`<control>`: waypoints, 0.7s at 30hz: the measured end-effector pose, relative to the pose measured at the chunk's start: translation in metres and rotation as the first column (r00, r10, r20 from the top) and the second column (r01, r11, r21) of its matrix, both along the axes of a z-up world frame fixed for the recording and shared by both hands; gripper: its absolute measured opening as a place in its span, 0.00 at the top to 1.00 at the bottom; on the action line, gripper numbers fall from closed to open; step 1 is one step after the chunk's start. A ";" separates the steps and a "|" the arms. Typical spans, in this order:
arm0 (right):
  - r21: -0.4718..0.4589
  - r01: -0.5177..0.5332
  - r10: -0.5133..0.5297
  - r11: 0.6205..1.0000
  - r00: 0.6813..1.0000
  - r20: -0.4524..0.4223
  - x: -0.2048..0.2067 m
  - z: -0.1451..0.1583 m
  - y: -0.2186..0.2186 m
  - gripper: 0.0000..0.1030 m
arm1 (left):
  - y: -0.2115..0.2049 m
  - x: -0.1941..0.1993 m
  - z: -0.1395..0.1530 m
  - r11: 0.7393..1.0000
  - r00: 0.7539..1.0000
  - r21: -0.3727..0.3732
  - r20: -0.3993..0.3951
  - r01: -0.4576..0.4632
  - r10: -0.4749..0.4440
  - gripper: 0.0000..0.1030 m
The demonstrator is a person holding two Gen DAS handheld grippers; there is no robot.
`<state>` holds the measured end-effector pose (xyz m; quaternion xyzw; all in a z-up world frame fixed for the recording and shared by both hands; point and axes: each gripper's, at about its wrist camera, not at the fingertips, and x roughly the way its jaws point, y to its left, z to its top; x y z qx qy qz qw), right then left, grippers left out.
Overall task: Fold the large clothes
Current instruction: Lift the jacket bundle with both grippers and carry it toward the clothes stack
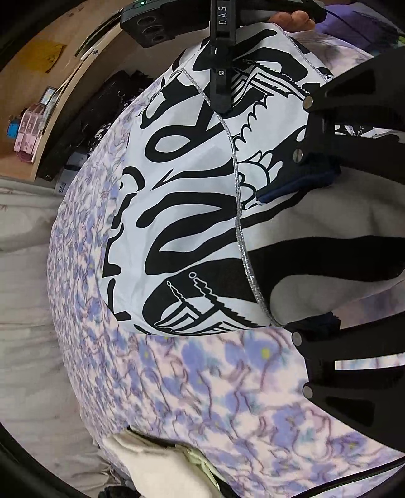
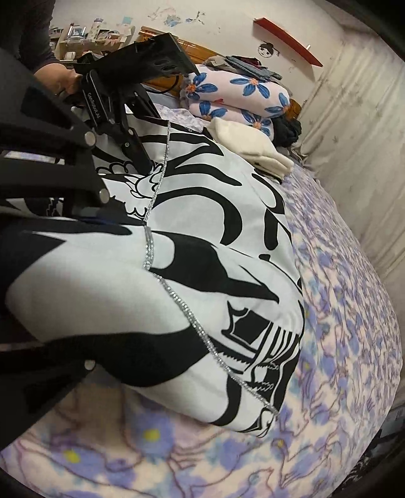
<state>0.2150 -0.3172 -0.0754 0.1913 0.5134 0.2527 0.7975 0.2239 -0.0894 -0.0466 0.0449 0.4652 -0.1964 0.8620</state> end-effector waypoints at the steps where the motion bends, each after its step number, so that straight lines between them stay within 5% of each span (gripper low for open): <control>1: -0.001 -0.009 0.009 1.000 1.000 0.004 -0.001 0.003 0.008 0.77 | 0.007 -0.003 0.003 1.000 1.000 -0.001 0.003 -0.008 0.008 0.44; 14: -0.007 -0.158 0.157 0.987 0.981 0.116 0.006 0.069 0.143 0.77 | 0.145 -0.025 0.064 0.988 0.984 -0.039 0.094 -0.149 0.152 0.44; 21: 0.009 -0.253 0.247 0.967 0.950 0.189 0.048 0.114 0.250 0.77 | 0.248 0.005 0.114 0.974 0.960 -0.026 0.166 -0.225 0.226 0.44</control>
